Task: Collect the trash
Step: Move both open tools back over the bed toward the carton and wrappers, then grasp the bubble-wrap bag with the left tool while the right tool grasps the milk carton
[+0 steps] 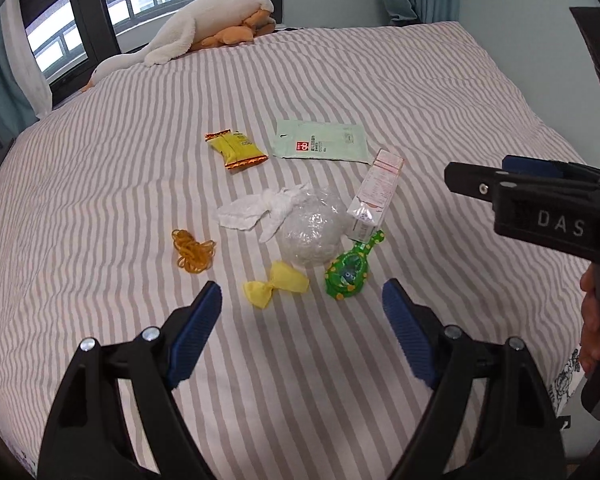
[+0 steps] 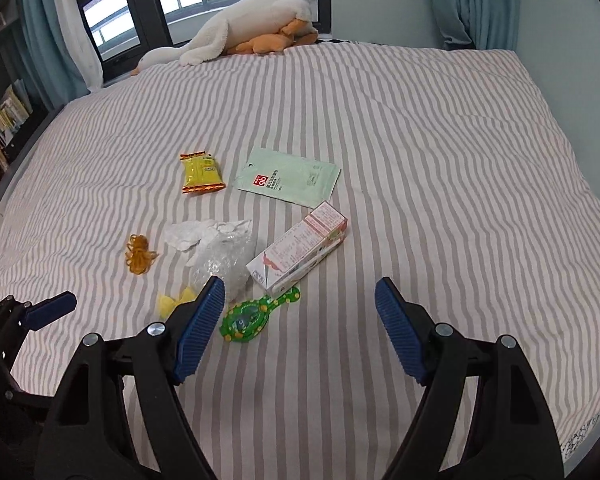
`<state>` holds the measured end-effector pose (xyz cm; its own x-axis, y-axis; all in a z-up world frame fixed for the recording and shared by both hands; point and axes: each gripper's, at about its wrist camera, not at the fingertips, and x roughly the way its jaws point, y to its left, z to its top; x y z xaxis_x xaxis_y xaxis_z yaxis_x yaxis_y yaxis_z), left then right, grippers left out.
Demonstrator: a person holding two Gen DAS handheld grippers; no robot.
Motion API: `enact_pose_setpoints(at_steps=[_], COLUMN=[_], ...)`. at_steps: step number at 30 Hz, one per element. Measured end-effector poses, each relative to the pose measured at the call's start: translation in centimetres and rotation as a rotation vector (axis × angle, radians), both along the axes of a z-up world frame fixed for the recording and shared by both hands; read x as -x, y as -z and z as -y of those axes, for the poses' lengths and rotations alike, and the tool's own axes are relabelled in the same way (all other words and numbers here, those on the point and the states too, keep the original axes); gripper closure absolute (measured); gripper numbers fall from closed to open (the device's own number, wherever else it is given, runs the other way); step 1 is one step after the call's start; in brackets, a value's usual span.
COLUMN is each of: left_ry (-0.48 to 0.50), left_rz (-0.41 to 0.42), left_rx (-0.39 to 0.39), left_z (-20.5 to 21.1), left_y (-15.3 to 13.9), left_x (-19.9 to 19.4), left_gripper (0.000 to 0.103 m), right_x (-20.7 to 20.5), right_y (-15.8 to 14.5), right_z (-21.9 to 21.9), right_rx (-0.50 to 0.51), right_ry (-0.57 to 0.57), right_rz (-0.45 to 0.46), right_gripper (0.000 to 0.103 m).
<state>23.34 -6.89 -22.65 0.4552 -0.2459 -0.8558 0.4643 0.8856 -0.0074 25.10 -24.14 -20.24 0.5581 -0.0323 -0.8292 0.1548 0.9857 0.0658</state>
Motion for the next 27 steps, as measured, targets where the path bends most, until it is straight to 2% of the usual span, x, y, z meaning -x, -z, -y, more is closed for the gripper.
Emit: enact_pose_setpoints(at_steps=[8, 17, 20, 22, 24, 27], left_ry=[0.039, 0.086, 0.104, 0.115, 0.124, 0.141], left_rz=[-0.026, -0.043, -0.048, -0.057, -0.067, -0.068], left_rx=[0.000, 0.014, 0.016, 0.017, 0.024, 0.022], left_z=[1.3, 2.7, 3.4, 3.8, 4.2, 4.9], left_y=[4.6, 8.4, 9.2, 9.6, 9.9, 10.2], left_x=[-4.6, -7.4, -8.0, -8.2, -8.4, -8.5], left_gripper=[0.021, 0.021, 0.027, 0.040, 0.048, 0.054], right_x=[-6.0, -8.9, -9.7, -10.1, -10.5, -10.5], right_y=[4.6, 9.3, 10.2, 10.8, 11.2, 11.6], right_z=[0.7, 0.5, 0.4, 0.6, 0.8, 1.0], right_rx=[0.006, -0.049, -0.059, -0.068, -0.077, -0.099], right_ry=[0.017, 0.024, 0.026, 0.031, 0.038, 0.028], right_rz=[-0.054, -0.134, -0.149, -0.159, -0.175, -0.198], right_gripper=[0.028, 0.028, 0.028, 0.028, 0.029, 0.039])
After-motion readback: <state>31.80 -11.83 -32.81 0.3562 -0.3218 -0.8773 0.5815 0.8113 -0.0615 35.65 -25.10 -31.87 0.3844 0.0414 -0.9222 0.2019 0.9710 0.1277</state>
